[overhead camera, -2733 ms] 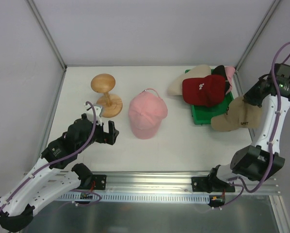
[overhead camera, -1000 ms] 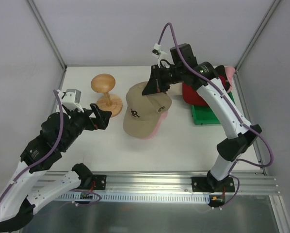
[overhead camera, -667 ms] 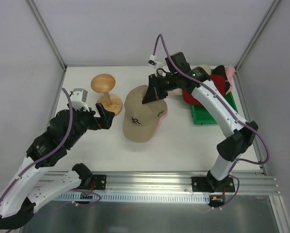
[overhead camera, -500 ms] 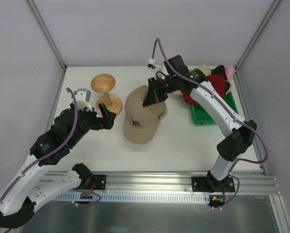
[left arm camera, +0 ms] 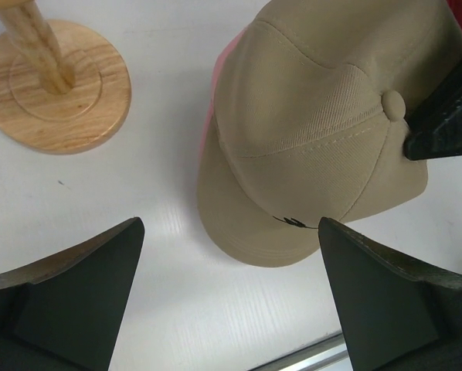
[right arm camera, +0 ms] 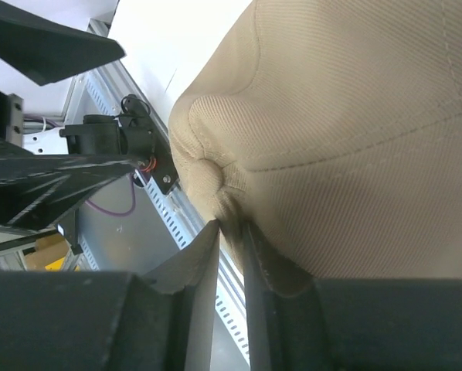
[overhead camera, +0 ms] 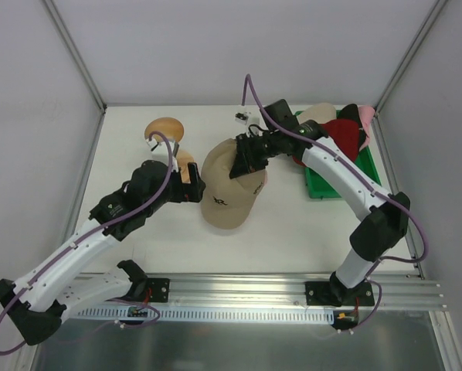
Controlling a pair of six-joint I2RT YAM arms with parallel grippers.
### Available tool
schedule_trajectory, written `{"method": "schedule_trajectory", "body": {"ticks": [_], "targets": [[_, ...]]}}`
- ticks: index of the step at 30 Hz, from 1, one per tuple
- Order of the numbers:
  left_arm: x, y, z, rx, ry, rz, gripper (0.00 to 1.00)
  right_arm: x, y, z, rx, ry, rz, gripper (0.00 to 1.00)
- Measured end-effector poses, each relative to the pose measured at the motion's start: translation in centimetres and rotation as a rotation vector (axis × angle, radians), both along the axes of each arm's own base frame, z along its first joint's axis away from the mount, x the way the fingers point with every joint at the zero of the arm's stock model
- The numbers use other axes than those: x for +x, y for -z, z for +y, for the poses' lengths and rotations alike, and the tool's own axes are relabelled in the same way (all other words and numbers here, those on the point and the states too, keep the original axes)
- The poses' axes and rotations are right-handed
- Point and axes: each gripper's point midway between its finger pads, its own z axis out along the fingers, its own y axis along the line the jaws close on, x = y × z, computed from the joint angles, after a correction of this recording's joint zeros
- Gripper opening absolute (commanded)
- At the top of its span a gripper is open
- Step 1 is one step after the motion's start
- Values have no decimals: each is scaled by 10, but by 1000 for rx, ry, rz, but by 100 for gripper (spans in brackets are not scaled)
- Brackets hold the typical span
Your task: Stack the hats
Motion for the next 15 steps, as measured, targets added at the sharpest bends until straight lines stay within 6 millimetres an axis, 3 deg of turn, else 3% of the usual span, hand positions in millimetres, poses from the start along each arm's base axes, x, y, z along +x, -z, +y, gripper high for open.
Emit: {"method": "schedule_trajectory", "body": {"ticks": [6, 10, 11, 15], "targets": [[11, 11, -14, 1, 14, 15, 99, 0, -4, -3, 2, 24, -18, 42], [15, 12, -20, -7, 25, 15, 99, 2, -11, -6, 0, 49, -45, 44], [16, 12, -22, -10, 28, 15, 99, 2, -13, -7, -1, 59, -51, 50], [19, 14, -25, -9, 29, 17, 99, 3, -20, -11, 0, 88, -69, 57]]}}
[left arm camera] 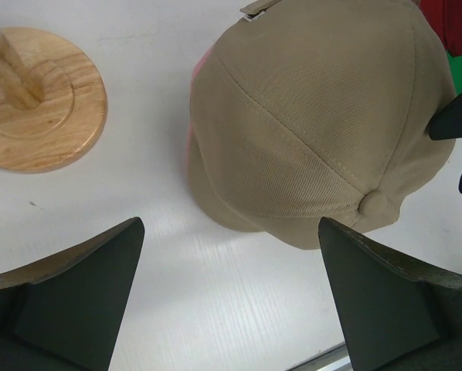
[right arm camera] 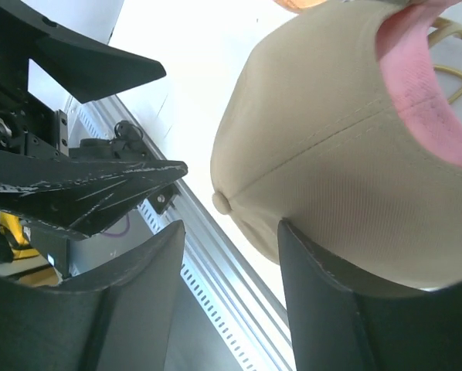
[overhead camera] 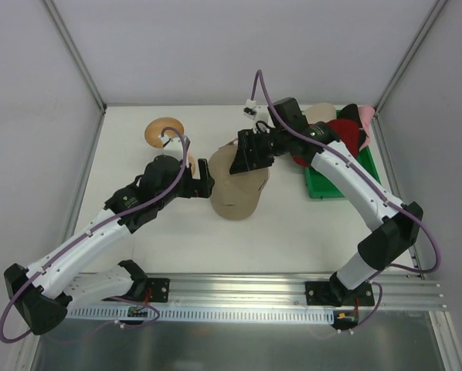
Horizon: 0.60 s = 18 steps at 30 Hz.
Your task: Stack the hats
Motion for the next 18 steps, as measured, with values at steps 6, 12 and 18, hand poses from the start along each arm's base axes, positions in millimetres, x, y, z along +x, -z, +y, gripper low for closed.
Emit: {"method": "schedule_trajectory", "body": {"ticks": [6, 12, 18], "targets": [[4, 2, -4, -3, 1, 1, 99, 9, -2, -7, -28, 65, -28, 53], [6, 4, -6, -2, 2, 4, 98, 43, -23, -30, -39, 201, -79, 48], [6, 5, -7, 1, 4, 8, 98, 98, -44, -43, -80, 312, -169, 44]]}}
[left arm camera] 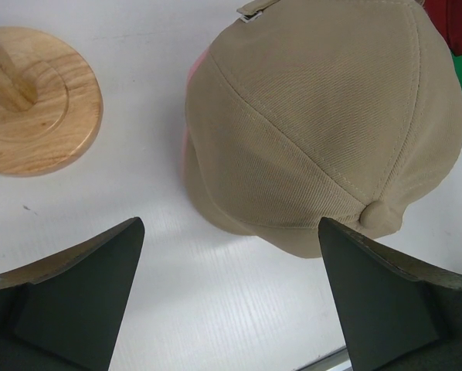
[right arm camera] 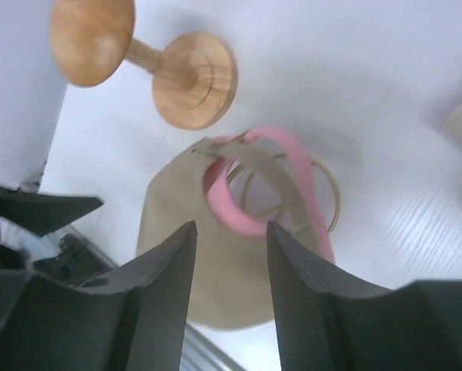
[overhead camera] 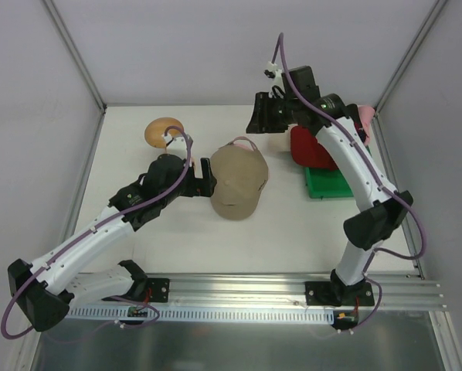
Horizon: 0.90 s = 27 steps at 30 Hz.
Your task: Stack the hats
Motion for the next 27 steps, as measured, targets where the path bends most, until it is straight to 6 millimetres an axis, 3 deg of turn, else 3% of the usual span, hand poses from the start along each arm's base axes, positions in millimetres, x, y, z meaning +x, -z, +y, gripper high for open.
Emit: {"method": "schedule_trajectory", "body": {"ticks": [2, 6, 11, 27], "targets": [[0, 0, 0, 1, 0, 1, 98, 14, 9, 2, -37, 6, 0, 44], [1, 2, -1, 5, 0, 5, 98, 32, 48, 2, -138, 6, 48, 39], [1, 4, -1, 10, 0, 10, 99, 36, 90, -4, -236, -3, 125, 36], [4, 11, -4, 22, 0, 26, 99, 43, 119, -5, -287, -28, 162, 32]]}}
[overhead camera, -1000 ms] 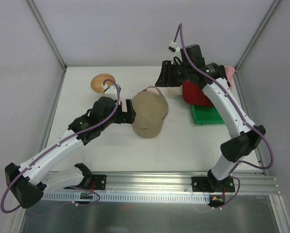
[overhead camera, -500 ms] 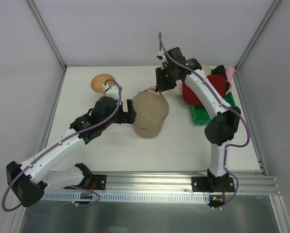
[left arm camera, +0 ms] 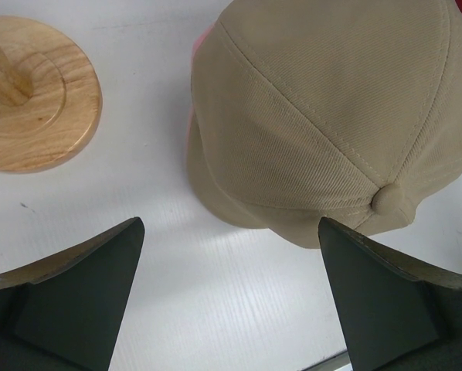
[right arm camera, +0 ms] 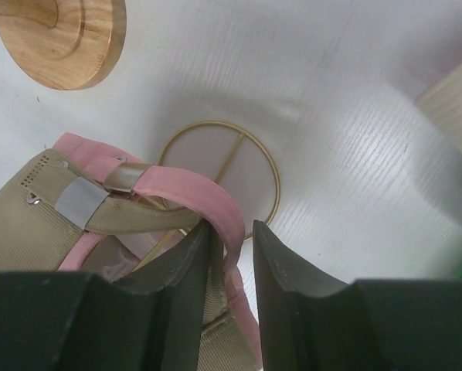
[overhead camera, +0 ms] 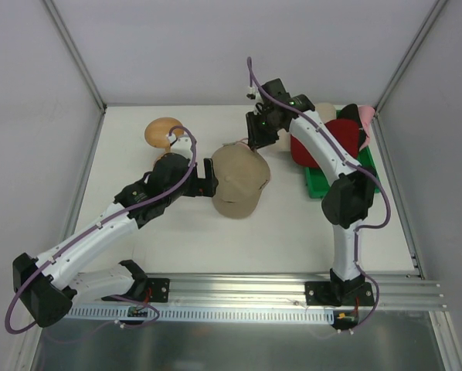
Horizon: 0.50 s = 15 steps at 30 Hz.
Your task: Stack the hats
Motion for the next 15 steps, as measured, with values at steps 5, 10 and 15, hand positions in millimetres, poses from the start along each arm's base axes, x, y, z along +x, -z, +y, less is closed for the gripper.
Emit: {"method": "schedule_trajectory", "body": {"ticks": [5, 10, 15], "targets": [[0, -1, 0, -2, 0, -1, 98, 5, 10, 4, 8, -14, 9, 34], [0, -1, 0, -3, 0, -3, 99, 7, 9, 6, 20, -27, 4, 38], [-1, -1, 0, -5, -1, -3, 99, 9, 8, 7, 30, -39, -7, 45]]}}
